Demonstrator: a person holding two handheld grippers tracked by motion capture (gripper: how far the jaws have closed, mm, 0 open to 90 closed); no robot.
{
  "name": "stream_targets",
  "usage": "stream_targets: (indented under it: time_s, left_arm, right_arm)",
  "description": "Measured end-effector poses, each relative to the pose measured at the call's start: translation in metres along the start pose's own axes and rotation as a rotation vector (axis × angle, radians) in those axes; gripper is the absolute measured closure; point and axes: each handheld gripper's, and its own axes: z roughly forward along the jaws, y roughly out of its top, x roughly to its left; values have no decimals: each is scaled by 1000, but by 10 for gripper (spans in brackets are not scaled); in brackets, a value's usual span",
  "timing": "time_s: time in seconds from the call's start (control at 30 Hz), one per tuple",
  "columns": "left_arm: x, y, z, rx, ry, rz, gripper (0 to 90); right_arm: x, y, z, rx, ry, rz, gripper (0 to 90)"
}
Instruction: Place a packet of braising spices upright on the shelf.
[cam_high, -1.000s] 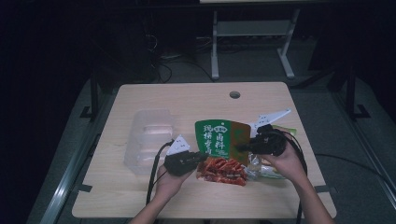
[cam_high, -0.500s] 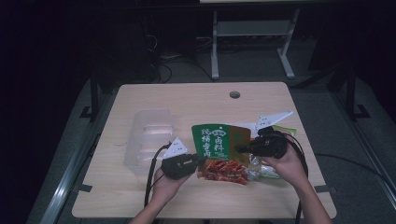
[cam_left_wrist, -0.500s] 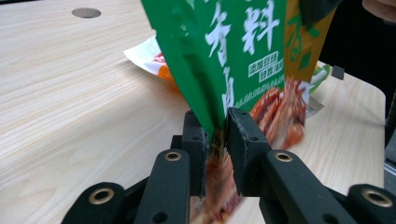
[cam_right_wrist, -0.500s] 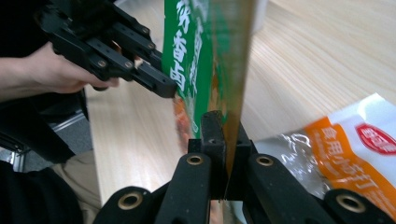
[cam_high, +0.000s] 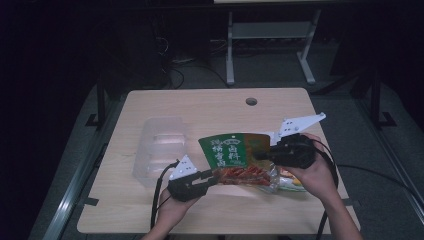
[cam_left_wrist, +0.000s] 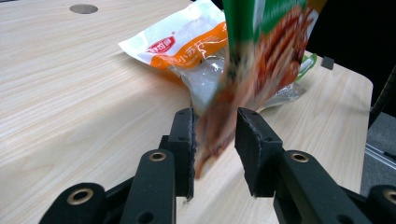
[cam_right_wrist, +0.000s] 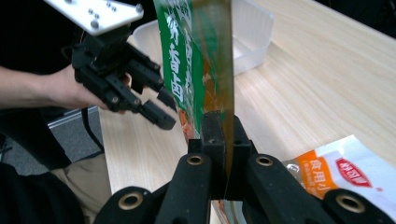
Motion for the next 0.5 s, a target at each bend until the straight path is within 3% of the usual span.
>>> stream_targets:
  time_s: [0.17, 0.27, 0.5]
  left_arm:
    - [-2, -3, -2, 17, 5, 19, 655]
    - [-4, -6, -2, 20, -4, 2, 651]
    - [-9, -9, -2, 45, -6, 50, 650]
  right_arm:
    - [-2, 10, -3, 1, -17, -10, 899]
    - [-3, 13, -3, -3, -15, -6, 898]
    - [-10, 29, -1, 4, -49, -12, 899]
